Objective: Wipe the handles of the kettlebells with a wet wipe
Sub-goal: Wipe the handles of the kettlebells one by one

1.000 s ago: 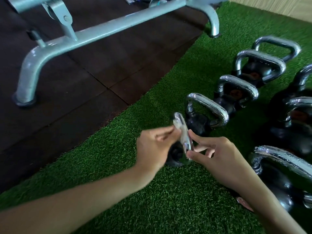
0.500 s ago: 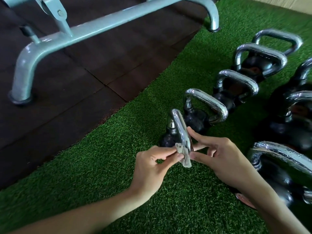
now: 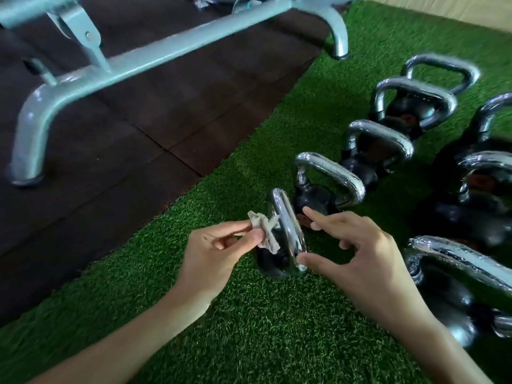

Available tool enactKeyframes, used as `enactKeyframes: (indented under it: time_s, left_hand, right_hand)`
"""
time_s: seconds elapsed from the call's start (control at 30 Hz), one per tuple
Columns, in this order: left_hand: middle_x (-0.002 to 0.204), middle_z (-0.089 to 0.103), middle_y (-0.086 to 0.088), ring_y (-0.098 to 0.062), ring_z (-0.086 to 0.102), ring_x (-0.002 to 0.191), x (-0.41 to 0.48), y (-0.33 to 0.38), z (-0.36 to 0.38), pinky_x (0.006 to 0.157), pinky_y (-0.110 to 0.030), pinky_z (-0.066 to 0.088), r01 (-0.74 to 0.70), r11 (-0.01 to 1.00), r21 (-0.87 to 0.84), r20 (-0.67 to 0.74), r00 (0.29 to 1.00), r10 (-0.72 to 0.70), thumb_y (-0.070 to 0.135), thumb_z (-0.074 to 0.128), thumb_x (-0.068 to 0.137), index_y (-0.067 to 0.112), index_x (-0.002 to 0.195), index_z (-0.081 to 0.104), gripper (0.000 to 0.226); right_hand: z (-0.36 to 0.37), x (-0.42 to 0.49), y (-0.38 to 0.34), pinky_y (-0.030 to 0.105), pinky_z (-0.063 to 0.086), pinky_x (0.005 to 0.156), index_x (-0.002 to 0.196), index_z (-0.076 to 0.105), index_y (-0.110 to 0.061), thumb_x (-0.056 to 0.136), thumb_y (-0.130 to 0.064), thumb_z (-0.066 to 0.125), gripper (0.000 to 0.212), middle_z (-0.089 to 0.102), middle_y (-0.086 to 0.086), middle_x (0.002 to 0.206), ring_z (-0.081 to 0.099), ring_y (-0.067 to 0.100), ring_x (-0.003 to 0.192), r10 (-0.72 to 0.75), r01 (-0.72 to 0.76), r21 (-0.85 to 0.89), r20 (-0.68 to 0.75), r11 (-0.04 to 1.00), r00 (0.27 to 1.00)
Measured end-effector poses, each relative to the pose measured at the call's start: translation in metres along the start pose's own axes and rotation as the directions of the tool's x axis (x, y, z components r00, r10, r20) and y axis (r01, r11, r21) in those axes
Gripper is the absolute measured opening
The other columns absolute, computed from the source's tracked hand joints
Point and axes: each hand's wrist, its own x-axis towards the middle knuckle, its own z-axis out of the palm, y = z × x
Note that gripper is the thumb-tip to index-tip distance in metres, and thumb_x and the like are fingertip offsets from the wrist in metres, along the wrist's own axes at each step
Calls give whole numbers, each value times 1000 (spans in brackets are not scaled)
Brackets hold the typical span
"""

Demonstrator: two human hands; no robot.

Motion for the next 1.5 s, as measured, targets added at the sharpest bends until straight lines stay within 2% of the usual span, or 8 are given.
enactKeyframes:
  time_s: [0.17, 0.27, 0.4, 0.57, 0.67, 0.87, 1.23, 1.5]
  left_hand:
    - [86, 78, 4, 1, 68, 75, -5, 39, 8, 68, -10, 51, -48, 999, -3, 118, 992, 48, 29, 79, 69, 20, 91, 80, 24]
    - [95, 79, 4, -8, 73, 91, 0, 40, 10, 81, -17, 56, -55, 998, 35, 147, 988, 49, 28, 77, 74, 27, 94, 82, 21]
    - [101, 79, 4, -16, 74, 95, 7, 44, 11, 85, -28, 59, -123, 988, 93, 233, 967, 99, 19, 78, 79, 24, 102, 82, 24]
    - [144, 41, 32, 3, 41, 131, 33, 46, 14, 104, -34, 43, -106, 828, 551, 255, 966, -46, 67, 87, 54, 48, 148, 41, 107]
    - [158, 20, 22, -8, 13, 150, 47, 51, 24, 121, -41, 23, -140, 666, 733, 340, 923, -179, 72, 88, 49, 39, 161, 10, 140]
    - [157, 31, 14, -10, 30, 144, 59, 45, 9, 117, -42, 33, -152, 622, 768, 342, 919, -198, 83, 83, 40, 54, 153, 16, 134]
    - [158, 30, 26, -5, 34, 141, 68, 21, -47, 115, -40, 34, -139, 768, 625, 410, 896, -172, 83, 84, 34, 68, 146, 24, 128]
    - [155, 40, 27, 11, 29, 144, 73, 6, -63, 119, -35, 31, -159, 839, 520, 456, 882, -115, 75, 88, 41, 52, 152, 32, 127]
  right_hand:
    - [-9, 5, -18, 9, 47, 66, 118, 69, -44, 71, -39, 80, 48, 72, -31, 102, 62, -9, 78, 11, -35, 350, 70, 936, 997]
    - [-6, 7, -17, 51, 59, 85, 115, 76, -33, 81, -30, 78, 34, 76, -17, 108, 73, 27, 97, 33, -94, 508, 128, 856, 991]
    - [-4, 5, -15, 47, 60, 88, 105, 80, -25, 83, -21, 76, 23, 79, -8, 101, 75, 15, 96, 68, -55, 575, 0, 816, 998]
    - [-1, 12, 7, 67, 56, 68, 98, 81, -35, 80, -34, 80, 18, 79, -9, 84, 72, 42, 80, 234, -79, 529, -232, 845, 944]
    - [4, 21, 15, 41, 59, 55, 83, 80, -41, 76, -45, 80, 8, 74, -21, 70, 67, 24, 60, 262, -121, 407, -311, 905, 914]
    - [41, 49, 35, 2, 45, 60, 95, 81, -26, 82, -19, 82, 14, 70, -26, 75, 64, -13, 68, 220, -164, 203, -300, 965, 928]
    - [91, 83, 39, 8, 44, 65, 126, 69, -24, 90, -32, 73, 37, 65, -9, 103, 53, -4, 70, -22, 11, 86, 130, 996, 991]
    - [107, 97, 31, 7, 49, 77, 105, 79, -13, 86, -21, 77, 21, 71, -3, 102, 65, 3, 86, -9, 9, 140, -7, 990, 1000]
